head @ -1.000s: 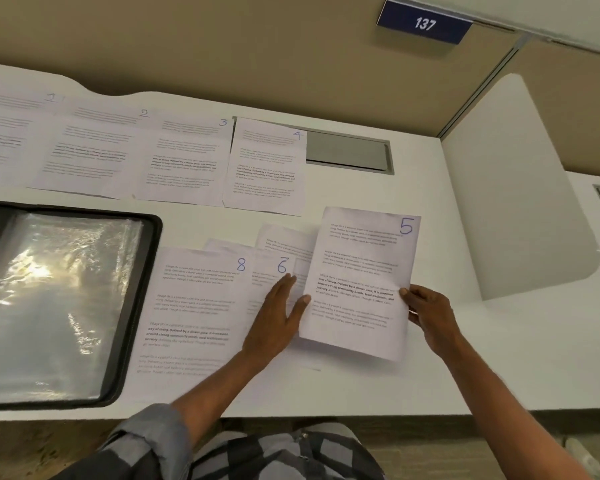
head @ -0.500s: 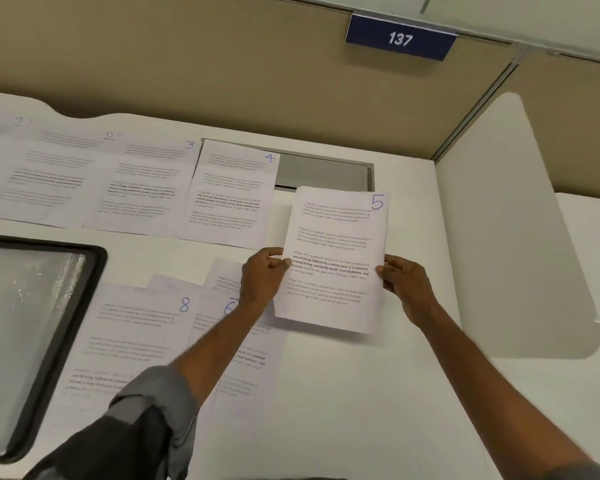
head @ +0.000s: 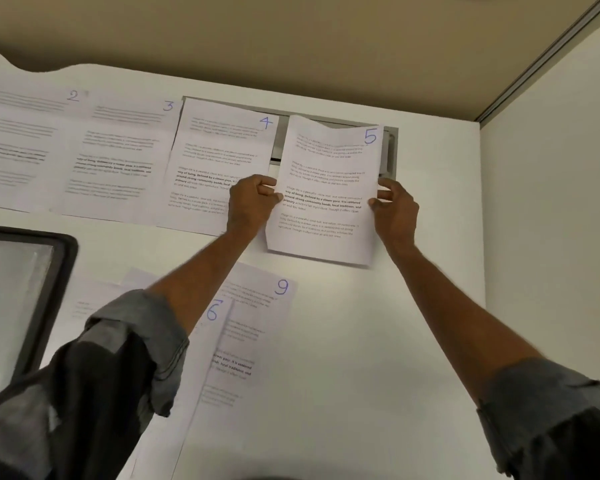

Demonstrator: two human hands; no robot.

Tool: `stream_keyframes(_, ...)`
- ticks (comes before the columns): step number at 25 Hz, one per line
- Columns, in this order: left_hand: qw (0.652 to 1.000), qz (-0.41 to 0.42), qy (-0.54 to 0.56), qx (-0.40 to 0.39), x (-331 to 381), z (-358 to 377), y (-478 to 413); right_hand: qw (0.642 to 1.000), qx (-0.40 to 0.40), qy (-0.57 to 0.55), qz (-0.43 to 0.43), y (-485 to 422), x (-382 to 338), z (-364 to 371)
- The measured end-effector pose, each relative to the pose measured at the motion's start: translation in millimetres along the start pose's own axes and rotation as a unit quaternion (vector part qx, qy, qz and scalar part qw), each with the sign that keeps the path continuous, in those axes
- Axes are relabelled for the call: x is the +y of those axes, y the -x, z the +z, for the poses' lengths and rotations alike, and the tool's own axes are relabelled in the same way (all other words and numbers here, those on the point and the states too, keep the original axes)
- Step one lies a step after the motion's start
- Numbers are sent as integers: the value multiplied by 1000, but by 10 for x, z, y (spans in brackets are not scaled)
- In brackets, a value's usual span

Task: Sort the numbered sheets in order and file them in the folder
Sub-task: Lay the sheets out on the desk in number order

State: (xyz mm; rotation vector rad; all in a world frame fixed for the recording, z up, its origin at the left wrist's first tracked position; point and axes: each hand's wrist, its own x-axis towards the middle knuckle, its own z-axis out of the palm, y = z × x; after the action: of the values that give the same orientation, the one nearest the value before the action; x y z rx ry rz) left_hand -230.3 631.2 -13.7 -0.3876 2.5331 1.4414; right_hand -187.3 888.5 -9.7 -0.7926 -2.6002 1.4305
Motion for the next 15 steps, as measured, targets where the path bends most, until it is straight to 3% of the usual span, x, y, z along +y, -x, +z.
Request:
stream_keyframes(8,997,62,-33,15,-144,198,-243,997,10,39,-69,-155,183,242)
stream_keyframes(12,975,197,-97,29,-263,281,-114,978,-23,134,-160,108,205,414)
stream_keyframes(15,949,276,-153,-18,-363,439,51,948,-99,225,-203,347,306,584)
